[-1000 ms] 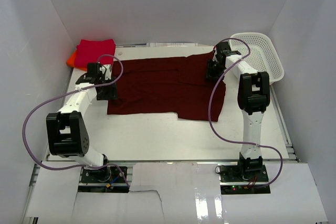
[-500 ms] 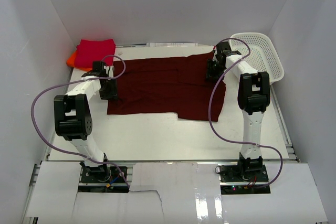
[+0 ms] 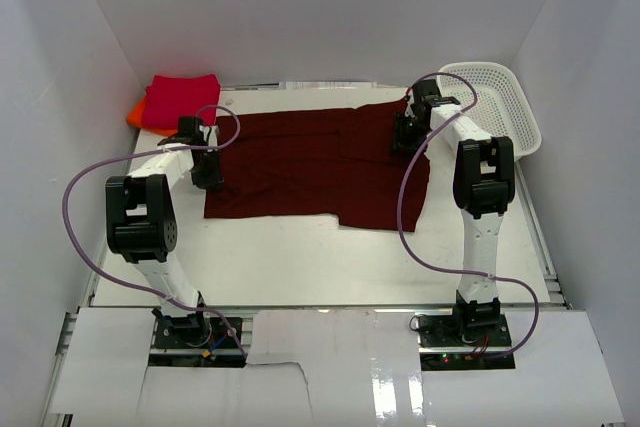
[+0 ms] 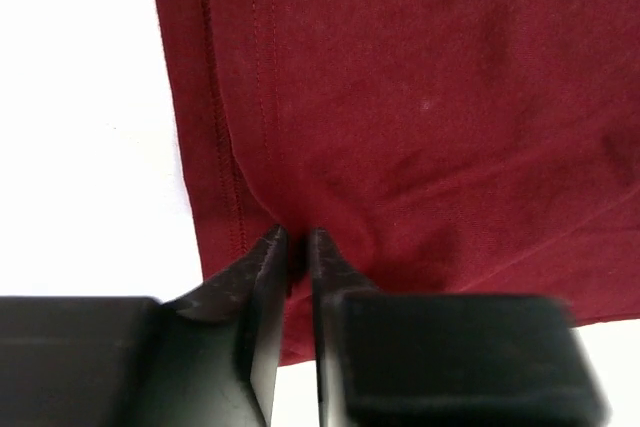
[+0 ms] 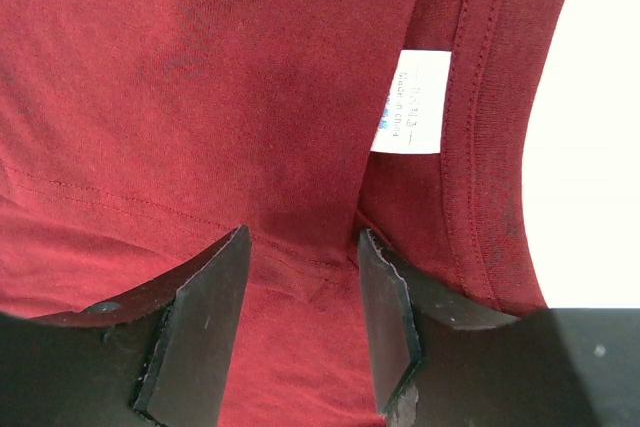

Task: Fold and stack the t-shirts
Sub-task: Grap the side of the flattened tshirt closest away from the robot with both arms

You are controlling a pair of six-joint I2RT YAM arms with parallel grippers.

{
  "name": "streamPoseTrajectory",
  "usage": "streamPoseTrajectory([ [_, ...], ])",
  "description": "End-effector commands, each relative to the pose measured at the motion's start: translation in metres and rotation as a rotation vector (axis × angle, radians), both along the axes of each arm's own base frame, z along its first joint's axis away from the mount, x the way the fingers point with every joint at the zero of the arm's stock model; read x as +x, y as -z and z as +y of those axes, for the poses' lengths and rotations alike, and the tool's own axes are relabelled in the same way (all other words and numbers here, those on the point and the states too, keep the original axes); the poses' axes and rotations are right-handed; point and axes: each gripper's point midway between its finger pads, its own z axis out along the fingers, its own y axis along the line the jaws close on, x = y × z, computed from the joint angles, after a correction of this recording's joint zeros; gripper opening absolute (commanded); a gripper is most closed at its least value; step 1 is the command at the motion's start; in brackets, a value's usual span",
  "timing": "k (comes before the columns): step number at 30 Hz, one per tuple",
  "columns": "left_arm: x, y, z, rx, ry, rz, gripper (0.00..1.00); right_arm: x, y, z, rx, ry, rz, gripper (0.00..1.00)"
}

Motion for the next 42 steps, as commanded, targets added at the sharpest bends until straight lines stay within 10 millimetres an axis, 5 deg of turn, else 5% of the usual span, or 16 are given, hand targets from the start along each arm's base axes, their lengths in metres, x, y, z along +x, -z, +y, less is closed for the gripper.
streamPoseTrajectory([
  [1, 0.003, -0.006, -0.002, -0.018, -0.001, -0.024, 0.21, 0.000, -0.014, 0.000, 0.016, -0.009, -0.031, 0.54],
  [7, -0.002, -0.010, 0.001, 0.001, -0.021, -0.023, 0.13, 0.000, -0.013, 0.001, 0.017, -0.009, -0.031, 0.54],
  [20, -0.008, -0.025, 0.027, 0.136, -0.072, -0.017, 0.11, -0.001, -0.007, 0.000, 0.014, -0.012, -0.018, 0.54],
  [35, 0.017, -0.026, 0.047, 0.239, -0.095, -0.008, 0.08, -0.003, -0.007, 0.000, 0.015, -0.022, -0.020, 0.54],
  [37, 0.018, -0.025, 0.048, 0.245, -0.097, -0.004, 0.13, -0.003, -0.008, 0.000, 0.016, -0.024, -0.023, 0.54],
  [42, 0.012, -0.024, 0.046, 0.235, -0.092, 0.000, 0.45, -0.002, -0.009, 0.001, 0.018, -0.025, -0.026, 0.55],
])
